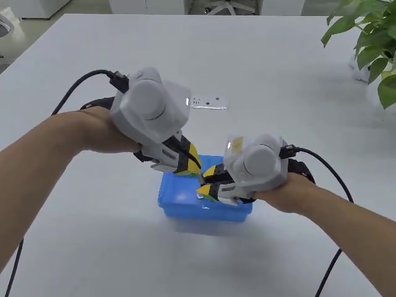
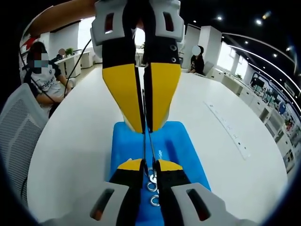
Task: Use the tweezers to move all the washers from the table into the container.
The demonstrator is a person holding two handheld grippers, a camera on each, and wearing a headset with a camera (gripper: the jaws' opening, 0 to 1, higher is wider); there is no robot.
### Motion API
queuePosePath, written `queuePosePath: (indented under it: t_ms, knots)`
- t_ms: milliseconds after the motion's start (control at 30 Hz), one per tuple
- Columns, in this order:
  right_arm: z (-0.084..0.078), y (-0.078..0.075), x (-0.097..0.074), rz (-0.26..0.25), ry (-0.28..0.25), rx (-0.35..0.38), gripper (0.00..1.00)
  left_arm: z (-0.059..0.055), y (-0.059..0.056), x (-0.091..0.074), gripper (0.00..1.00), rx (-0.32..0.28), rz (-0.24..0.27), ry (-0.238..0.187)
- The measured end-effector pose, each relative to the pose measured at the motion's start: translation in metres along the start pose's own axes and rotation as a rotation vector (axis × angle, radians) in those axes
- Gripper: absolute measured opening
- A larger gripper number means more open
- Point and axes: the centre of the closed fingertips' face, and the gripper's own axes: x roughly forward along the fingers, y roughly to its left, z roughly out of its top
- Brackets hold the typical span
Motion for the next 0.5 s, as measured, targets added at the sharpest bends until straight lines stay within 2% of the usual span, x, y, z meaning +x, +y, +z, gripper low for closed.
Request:
queuePosePath:
  t_ms: [500]
  knots:
    - [0.027,0.014,-0.019,-0.037,-0.047,-0.002,0.12,0.017,-0.012,-0.03,0.06,0.016,-0.003,-0.02]
